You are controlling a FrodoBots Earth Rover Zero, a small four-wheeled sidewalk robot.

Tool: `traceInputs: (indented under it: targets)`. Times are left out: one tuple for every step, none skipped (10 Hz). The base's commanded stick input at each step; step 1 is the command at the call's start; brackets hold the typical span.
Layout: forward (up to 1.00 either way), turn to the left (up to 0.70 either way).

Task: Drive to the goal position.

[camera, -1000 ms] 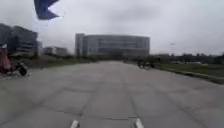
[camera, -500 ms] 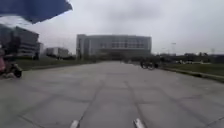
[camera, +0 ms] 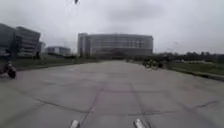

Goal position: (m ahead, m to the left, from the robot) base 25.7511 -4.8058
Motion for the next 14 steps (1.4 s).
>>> traceInputs:
  targets:
    - [0.7,-0.35]
    - [0.7,-0.34]
    - [0.7,-0.26]
    - [0.7,-0.11]
    - [0.7,0.0]
    - [0.7,0.0]
    - [0.7,0.0]
    - [0.7,0.0]
    - [0.7,0.0]
    - [0.7,0.0]
    - [0.21,0.0]
    - [0.0,0.0]
    - [0.0,0.0]
    - [0.0,0.0]
